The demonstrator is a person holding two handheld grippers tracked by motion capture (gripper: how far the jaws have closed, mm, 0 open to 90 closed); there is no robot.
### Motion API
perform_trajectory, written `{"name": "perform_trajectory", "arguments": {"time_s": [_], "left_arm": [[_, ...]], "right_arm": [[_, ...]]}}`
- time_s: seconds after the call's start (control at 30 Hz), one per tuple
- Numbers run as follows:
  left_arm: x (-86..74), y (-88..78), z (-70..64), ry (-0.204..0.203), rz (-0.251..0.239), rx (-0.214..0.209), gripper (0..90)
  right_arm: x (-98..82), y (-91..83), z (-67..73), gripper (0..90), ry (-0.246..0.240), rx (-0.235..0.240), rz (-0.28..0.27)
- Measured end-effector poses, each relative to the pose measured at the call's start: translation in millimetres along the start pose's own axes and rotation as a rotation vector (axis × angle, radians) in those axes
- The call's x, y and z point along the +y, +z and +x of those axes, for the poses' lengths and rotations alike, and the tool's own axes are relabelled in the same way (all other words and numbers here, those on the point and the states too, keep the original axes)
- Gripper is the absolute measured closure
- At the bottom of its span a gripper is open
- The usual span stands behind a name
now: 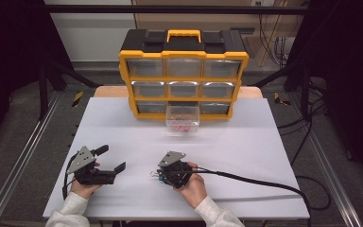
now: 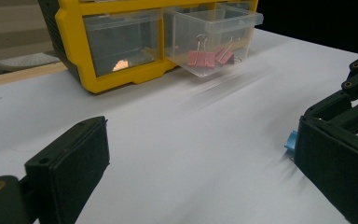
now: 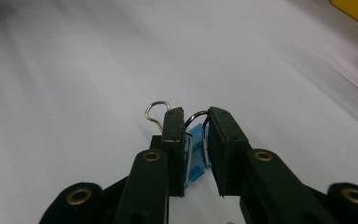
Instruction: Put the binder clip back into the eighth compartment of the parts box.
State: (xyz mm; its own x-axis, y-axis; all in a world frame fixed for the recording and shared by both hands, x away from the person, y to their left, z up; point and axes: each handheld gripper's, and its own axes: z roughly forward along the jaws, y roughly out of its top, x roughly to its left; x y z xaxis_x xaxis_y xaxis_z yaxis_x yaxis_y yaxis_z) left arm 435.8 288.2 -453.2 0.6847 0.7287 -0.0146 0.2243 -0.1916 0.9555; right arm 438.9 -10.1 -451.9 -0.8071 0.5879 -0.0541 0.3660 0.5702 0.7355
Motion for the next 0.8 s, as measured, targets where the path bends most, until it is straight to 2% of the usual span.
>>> {"name": "perform_trajectory", "arguments": {"time_s": [0.13, 0.27, 0.4, 0.8], "left_arm": [[0.0, 0.3, -0.3, -0.001, -0.001, 0.000, 2.8], [0.0, 0.3, -0.1, 0.001, 0.002, 0.000, 2.8], [0.0, 0.5, -0.4, -0.002, -0.001, 0.000, 2.8], [0.1, -0.3, 0.2, -0.001, -0.002, 0.001, 2.9]], "right_arm": [[-0.1, -1.4, -1.2, 80.0, -0.002, -0.005, 0.006], [-0.6, -4.6, -4.7, 88.4, 0.001, -0.030, 0.003], [-2.1, -5.2, -9.7, 88.6, 0.026, -0.005, 0.002], [-0.2, -9.4, -13.8, 89.1, 0.047, 0.010, -0.008]]}}
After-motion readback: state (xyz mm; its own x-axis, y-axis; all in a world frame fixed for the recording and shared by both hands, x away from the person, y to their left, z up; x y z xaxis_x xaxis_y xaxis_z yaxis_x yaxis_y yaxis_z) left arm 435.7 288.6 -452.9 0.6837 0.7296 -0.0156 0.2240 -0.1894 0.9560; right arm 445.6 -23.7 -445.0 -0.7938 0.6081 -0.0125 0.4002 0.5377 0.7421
